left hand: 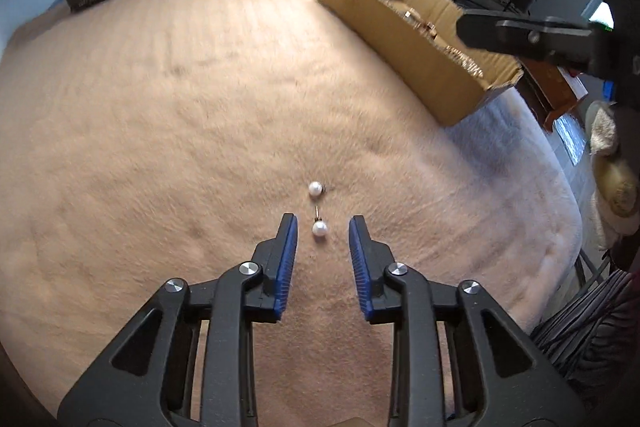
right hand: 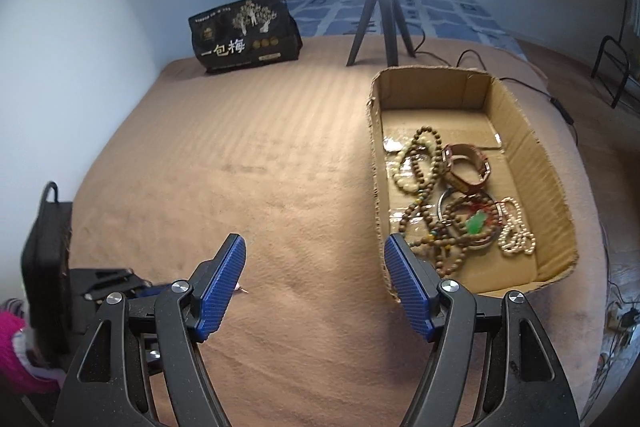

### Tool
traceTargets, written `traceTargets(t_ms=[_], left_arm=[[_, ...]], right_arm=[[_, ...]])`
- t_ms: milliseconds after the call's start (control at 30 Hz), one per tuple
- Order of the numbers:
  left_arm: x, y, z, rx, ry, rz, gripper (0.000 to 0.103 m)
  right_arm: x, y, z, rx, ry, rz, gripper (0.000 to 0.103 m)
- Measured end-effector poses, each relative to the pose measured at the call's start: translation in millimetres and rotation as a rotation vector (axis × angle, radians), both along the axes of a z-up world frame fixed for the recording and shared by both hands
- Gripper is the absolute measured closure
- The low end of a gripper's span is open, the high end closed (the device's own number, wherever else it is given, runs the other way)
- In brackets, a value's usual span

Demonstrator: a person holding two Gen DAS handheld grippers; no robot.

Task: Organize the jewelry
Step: 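Move the left tool over the two pearl earrings on the blanket, then close the left tool on one pearl earring while the right tool grips the other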

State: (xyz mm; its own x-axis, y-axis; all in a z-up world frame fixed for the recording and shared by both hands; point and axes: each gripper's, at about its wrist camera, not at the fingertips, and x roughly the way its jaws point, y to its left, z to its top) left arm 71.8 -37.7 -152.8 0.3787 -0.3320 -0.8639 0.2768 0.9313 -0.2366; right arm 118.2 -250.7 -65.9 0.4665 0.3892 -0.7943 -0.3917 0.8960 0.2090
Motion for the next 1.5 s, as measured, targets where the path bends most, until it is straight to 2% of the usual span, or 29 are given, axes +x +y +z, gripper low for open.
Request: traceTargets(t_ms=[133, 267, 400, 600, 833, 1267, 1400, 1500], left_arm=[[0.7, -3.5, -12.6, 0.026, 0.010, -0.014, 0.081], [3.5, -3.9, -15.3, 0.027, 0.005, -0.011, 0.082], [7.3, -3.9, -17.7, 0.018, 0.006, -0.012, 0.082], [7.5, 1.3, -22.1, 0.028, -0.001, -0.014, 0.095], [5.1, 14.3, -21.3, 0.047, -0.010, 0.002, 0.095], [10.2, 37.8, -20.5, 0.068, -0.003, 0.082, 0.095], [9.1, 39.6, -20.2, 0.065, 0.000, 0.091, 0.095], [9.7, 40.3, -20.3, 0.063, 0.001, 0.092, 0.095]], right_arm=[[4.4, 3.0, -8.3, 0.007, 0.026, 0.012, 0.032], [7.8, 8.8, -18.0, 0.002, 0.052, 0.040, 0.040], [10.9, 18.1, -26.7, -0.011, 0.074, 0.066, 0.043], [12.3, 34.5, -40.8, -0.034, 0.102, 0.120, 0.051], [9.6, 55.6, -56.6, -0.070, 0.131, 0.187, 0.057], [-14.8, 93.1, -81.5, -0.166, 0.125, 0.358, 0.063], [-18.2, 98.4, -84.1, -0.194, 0.114, 0.378, 0.065], [-18.1, 100.1, -85.0, -0.207, 0.108, 0.375, 0.070]])
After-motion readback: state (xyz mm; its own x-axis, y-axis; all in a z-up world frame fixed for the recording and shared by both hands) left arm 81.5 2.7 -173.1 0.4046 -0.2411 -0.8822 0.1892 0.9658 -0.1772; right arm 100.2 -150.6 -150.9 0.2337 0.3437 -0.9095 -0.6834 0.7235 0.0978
